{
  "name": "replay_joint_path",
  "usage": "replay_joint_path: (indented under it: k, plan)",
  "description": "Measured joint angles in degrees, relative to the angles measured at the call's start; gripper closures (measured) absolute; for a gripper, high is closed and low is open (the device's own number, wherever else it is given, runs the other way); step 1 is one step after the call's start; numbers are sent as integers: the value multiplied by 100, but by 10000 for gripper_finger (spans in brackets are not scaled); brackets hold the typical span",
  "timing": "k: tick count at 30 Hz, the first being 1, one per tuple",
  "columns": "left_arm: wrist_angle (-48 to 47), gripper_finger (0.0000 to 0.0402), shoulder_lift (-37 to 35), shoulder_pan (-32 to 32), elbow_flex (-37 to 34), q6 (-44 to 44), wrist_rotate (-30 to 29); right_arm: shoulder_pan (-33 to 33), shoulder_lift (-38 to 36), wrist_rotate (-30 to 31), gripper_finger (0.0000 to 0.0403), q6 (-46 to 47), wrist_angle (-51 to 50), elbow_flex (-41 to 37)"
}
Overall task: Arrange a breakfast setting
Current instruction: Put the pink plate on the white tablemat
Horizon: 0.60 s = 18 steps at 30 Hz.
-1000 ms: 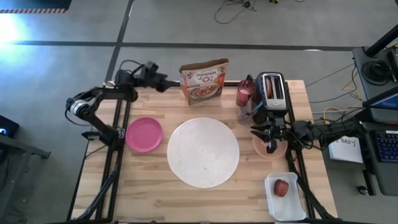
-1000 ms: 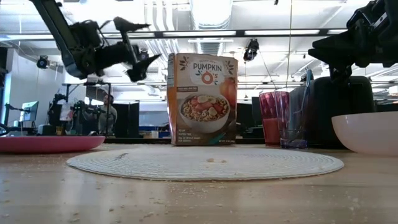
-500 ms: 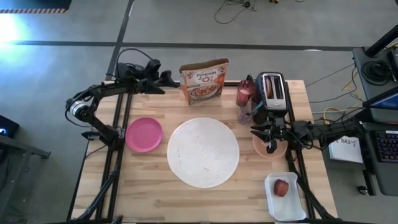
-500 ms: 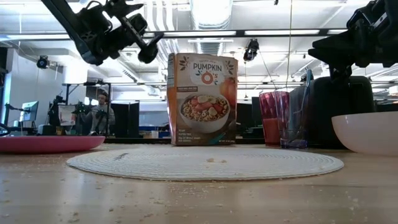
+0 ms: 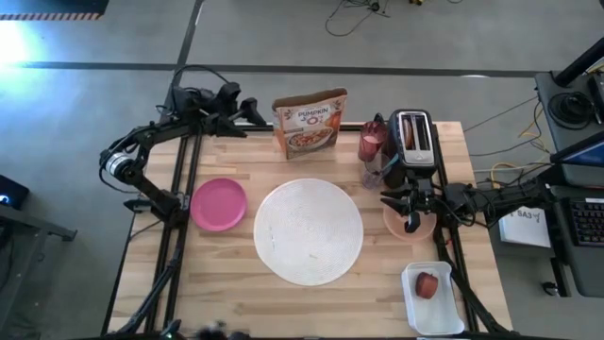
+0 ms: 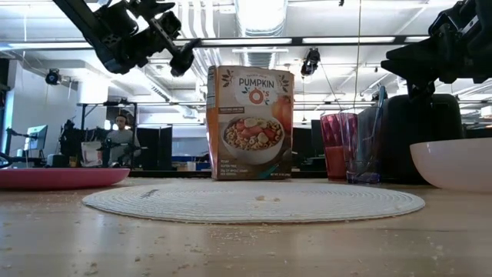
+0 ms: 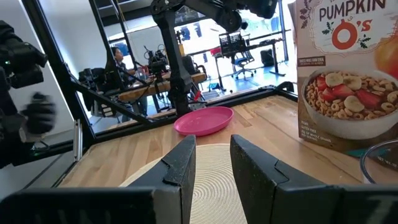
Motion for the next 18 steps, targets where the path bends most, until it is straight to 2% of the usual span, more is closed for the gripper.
replay_joint_path:
  k: [9, 15, 18]
  plan:
    - [-1202, 2, 2, 366, -24, 90, -217, 0, 2, 0, 312, 0, 2, 1]
    - [-1396, 2, 43, 408, -37, 1808, -242, 1, -1, 1, 312, 0, 1, 0]
    - [-1407, 2, 91, 405, -42, 2138, -373, -1, -1, 0, 312, 0, 0, 0]
